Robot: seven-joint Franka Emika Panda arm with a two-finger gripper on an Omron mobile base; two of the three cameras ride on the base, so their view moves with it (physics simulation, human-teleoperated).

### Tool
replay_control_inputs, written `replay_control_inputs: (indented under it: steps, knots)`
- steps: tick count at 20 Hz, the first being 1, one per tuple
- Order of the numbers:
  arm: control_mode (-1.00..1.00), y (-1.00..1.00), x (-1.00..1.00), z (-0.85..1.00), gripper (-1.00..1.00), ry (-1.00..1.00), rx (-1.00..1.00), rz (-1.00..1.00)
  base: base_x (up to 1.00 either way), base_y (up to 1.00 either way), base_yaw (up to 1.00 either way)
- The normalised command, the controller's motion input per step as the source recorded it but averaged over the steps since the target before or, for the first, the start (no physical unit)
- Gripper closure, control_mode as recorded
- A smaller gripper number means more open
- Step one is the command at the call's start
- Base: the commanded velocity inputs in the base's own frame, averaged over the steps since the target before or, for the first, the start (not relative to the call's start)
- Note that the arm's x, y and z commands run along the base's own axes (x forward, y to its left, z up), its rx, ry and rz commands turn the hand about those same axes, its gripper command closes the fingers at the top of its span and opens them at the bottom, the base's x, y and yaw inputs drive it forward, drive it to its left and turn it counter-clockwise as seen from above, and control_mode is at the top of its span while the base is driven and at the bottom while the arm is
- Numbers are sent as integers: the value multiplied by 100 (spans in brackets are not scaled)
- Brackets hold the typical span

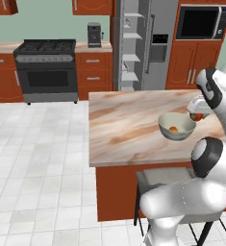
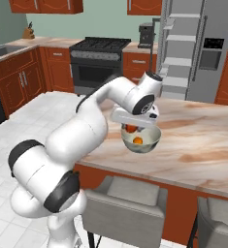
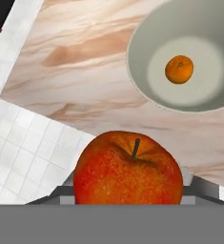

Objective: Retrieve the tangerine and apple from the fridge and place them into the bowl on the dining table.

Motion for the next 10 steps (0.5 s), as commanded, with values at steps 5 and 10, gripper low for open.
replay_control_inputs:
  steps: [5, 10]
  knots:
    - [-100, 0, 100, -52, 100, 3, 0, 0, 0, 0, 0]
    - [-100, -6, 88, -39, 100, 5, 0, 0, 0, 0, 0]
